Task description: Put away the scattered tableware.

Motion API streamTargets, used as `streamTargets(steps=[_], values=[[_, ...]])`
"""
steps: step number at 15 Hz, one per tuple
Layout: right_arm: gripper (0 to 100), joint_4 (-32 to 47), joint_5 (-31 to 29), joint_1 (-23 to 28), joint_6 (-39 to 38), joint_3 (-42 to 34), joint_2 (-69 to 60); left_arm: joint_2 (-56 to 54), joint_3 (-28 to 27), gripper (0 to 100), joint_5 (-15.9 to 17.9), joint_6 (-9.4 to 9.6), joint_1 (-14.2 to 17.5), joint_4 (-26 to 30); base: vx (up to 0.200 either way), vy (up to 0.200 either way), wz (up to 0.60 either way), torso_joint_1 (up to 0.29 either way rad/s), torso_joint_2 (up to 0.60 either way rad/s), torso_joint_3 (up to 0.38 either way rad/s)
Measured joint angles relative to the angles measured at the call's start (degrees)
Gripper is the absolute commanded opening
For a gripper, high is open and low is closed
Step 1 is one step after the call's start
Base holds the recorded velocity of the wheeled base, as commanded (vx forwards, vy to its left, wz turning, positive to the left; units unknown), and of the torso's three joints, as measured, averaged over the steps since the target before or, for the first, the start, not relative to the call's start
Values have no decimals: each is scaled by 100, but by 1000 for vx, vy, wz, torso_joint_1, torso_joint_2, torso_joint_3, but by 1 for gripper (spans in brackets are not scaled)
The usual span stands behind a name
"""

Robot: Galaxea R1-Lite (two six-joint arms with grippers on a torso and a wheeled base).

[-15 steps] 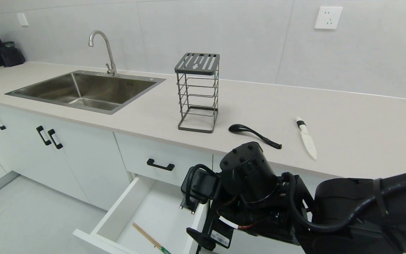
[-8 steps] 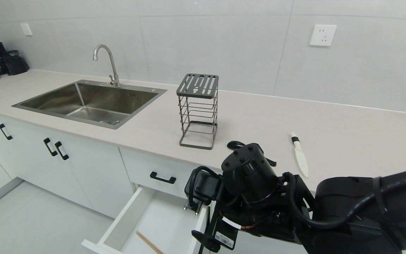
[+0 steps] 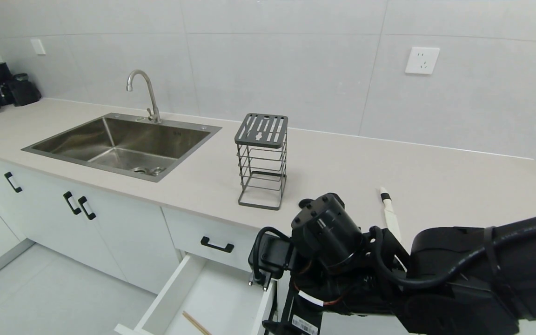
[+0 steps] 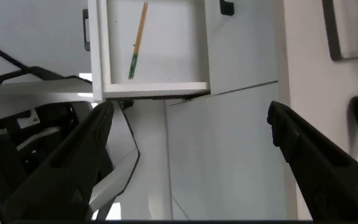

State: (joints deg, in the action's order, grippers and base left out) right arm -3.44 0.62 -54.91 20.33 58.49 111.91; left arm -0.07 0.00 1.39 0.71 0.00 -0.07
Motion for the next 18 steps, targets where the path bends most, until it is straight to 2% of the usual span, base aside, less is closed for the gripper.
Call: streamTargets(steps=[2,5,7,9,12,14,18], values=[[100,119,332,171,9,90,72,0,0,100,-2,0,0,0,0,0,0,0,0,0],[100,-91,283,332,-129,52,77,0,0,100,0,0,0,0,0,0,0,0,0,0],[100,-257,279,505,-564,5,-2,0,0,100,0,-2,0,0,0,0,0,0,0,0],[100,-747,307,869,-1268,-41,-77,0,2,100,2,0,0,2,0,0,0,0,0,0],[100,-1508,354,1219,-2777,-91,-113,0,0,100,2,-2,0,0,0,0,0,0,0,0],[100,-1684,347,1510,-2848,-94,-44,0,-2,100,2,-2,0,0,0,0,0,0,0,0],[100,-1943,406,2103,-2205,40,240,0,0,100,0,0,0,2,0,0,0,0,0,0]])
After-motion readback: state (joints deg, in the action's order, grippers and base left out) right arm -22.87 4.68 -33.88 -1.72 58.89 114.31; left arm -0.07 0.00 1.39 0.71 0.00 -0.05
